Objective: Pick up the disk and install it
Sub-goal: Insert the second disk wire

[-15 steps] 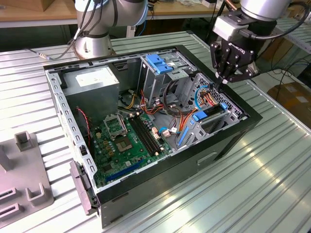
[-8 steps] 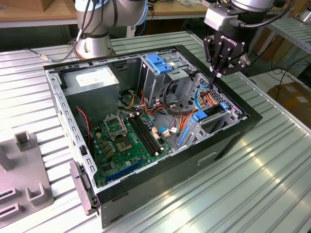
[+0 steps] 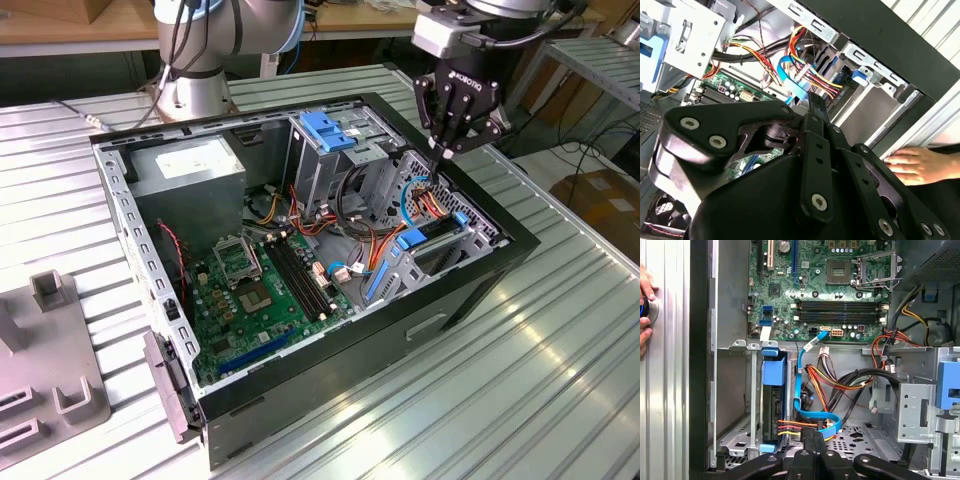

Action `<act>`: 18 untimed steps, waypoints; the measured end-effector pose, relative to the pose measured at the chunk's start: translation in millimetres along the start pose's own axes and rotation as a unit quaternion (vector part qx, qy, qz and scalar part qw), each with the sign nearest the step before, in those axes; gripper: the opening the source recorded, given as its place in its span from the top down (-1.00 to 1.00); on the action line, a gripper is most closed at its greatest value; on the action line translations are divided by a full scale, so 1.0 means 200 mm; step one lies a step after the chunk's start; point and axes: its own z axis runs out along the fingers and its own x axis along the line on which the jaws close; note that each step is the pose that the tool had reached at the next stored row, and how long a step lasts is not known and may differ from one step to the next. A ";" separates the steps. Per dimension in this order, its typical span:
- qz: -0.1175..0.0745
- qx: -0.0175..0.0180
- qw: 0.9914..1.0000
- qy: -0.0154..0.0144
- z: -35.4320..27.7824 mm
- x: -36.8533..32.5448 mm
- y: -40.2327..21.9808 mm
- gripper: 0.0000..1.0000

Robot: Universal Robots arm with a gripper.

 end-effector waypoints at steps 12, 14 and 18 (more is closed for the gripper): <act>-0.003 -0.001 0.999 0.037 0.055 -0.083 0.000 0.51; -0.003 -0.001 0.999 0.039 0.055 -0.086 -0.001 0.51; -0.003 -0.001 0.999 0.040 0.055 -0.086 -0.001 0.68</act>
